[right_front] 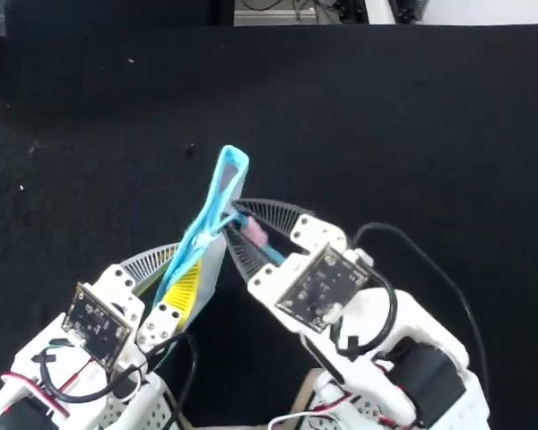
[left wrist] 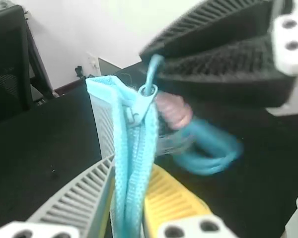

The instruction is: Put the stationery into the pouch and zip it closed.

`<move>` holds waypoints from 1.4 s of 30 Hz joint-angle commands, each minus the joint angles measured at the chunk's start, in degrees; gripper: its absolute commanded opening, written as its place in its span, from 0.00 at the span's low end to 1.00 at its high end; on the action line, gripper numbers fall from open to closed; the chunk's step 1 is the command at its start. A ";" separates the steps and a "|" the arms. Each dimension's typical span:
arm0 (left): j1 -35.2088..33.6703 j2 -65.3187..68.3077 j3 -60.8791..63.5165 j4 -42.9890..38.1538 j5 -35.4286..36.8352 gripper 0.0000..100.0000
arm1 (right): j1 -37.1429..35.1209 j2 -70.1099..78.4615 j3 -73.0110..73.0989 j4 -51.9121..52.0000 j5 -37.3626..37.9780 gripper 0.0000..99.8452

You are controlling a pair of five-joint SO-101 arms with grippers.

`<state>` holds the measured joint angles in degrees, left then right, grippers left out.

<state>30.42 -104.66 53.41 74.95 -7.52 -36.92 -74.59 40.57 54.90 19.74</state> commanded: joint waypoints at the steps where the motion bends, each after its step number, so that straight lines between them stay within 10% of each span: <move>1: 0.40 0.00 1.71 0.53 0.26 0.03 | 4.84 1.71 -3.56 -4.48 -2.90 0.01; 42: 0.40 0.00 1.36 0.62 0.18 0.03 | 17.85 13.14 7.52 -23.38 1.14 0.01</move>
<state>29.98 -104.57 54.64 74.77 -7.52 -25.41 -62.20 48.04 34.07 20.26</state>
